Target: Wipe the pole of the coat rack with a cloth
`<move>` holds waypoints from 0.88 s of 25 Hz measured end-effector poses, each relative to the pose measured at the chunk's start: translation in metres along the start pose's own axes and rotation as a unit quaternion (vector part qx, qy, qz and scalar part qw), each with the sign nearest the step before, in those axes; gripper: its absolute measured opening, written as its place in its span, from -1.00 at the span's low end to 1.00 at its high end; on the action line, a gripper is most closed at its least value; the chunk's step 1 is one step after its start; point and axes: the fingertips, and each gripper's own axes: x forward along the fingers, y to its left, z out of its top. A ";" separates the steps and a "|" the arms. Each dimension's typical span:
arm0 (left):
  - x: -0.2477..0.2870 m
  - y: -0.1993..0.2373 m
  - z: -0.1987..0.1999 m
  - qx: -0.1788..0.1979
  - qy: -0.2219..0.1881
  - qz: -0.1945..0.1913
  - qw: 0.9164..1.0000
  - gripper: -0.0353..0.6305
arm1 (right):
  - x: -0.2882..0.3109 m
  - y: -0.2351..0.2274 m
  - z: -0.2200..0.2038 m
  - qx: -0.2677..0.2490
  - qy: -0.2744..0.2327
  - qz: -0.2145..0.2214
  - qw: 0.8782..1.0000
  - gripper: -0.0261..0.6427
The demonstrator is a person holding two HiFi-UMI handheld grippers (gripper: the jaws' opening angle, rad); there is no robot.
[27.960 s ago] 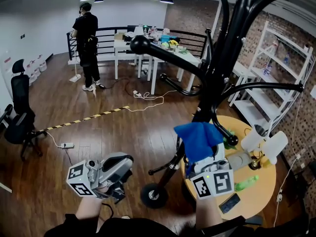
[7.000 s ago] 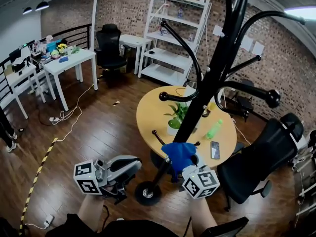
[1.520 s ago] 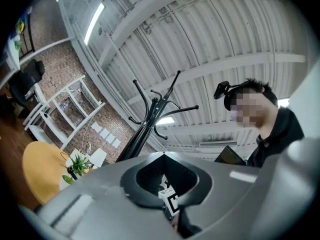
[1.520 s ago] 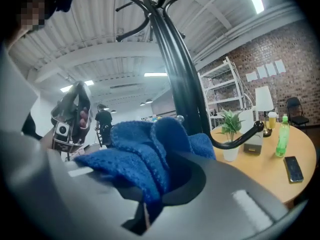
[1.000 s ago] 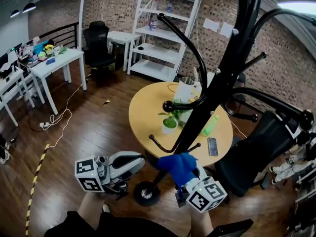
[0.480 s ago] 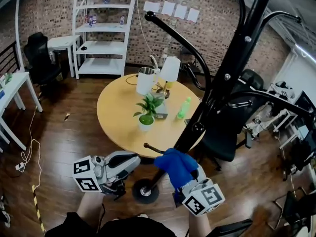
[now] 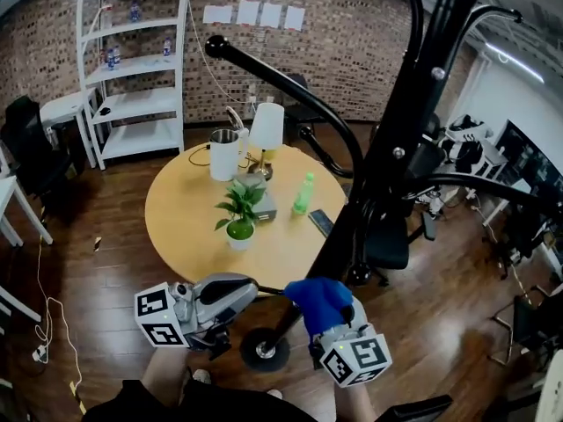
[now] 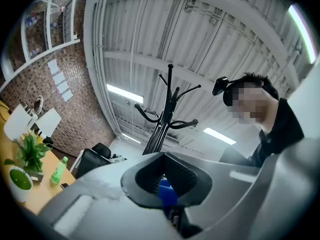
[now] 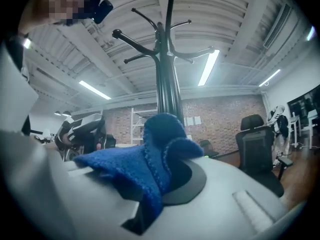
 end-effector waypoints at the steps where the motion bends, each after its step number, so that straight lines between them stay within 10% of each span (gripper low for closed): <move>1: 0.001 0.005 0.003 -0.005 0.007 -0.015 1.000 -0.89 | 0.002 -0.002 0.001 -0.001 -0.005 -0.019 1.000 -0.85; 10: -0.017 0.043 0.015 -0.074 0.080 -0.124 0.986 -0.89 | 0.006 -0.009 -0.008 -0.001 -0.034 -0.203 0.979 -0.85; 22: -0.026 0.030 0.043 -0.048 0.071 -0.148 0.985 -0.89 | 0.015 0.009 0.132 -0.081 -0.168 -0.184 0.965 -0.85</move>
